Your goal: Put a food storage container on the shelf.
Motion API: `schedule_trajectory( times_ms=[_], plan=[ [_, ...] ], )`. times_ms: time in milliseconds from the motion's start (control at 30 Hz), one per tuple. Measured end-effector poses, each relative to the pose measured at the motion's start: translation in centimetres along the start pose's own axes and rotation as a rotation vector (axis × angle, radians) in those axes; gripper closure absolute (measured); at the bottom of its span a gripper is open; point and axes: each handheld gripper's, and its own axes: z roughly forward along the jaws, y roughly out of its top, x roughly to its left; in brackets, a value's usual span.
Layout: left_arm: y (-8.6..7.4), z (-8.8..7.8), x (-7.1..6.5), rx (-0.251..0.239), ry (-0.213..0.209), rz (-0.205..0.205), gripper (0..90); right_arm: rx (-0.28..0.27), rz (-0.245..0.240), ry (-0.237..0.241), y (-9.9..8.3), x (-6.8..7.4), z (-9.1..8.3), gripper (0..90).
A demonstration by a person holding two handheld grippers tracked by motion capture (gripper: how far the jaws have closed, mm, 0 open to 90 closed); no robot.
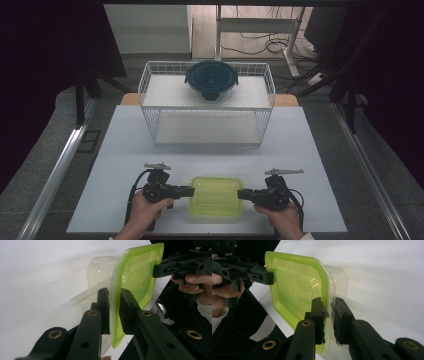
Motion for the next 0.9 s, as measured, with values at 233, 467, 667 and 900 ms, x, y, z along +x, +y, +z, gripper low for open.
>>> schedule_trajectory(
  times_ms=[233, 467, 667, 900],
  plan=[
    [0.3, -0.3, -0.1, -0.013, 0.002, 0.005, 80.4, -0.012, -0.019, -0.006, 0.5, 0.2, -0.1, 79.1],
    [0.9, -0.8, -0.4, -0.034, 0.008, 0.022, 80.4, -0.036, -0.043, -0.006, 1.2, 0.7, -0.4, 79.2],
    [1.5, -1.1, -0.5, -0.048, 0.012, 0.031, 80.4, -0.049, -0.067, -0.013, 2.0, 0.9, -0.6, 79.2],
    [2.2, -1.4, -0.6, -0.061, 0.014, 0.039, 80.4, -0.066, -0.079, -0.012, 2.9, 1.0, -0.8, 79.2]
  ],
)
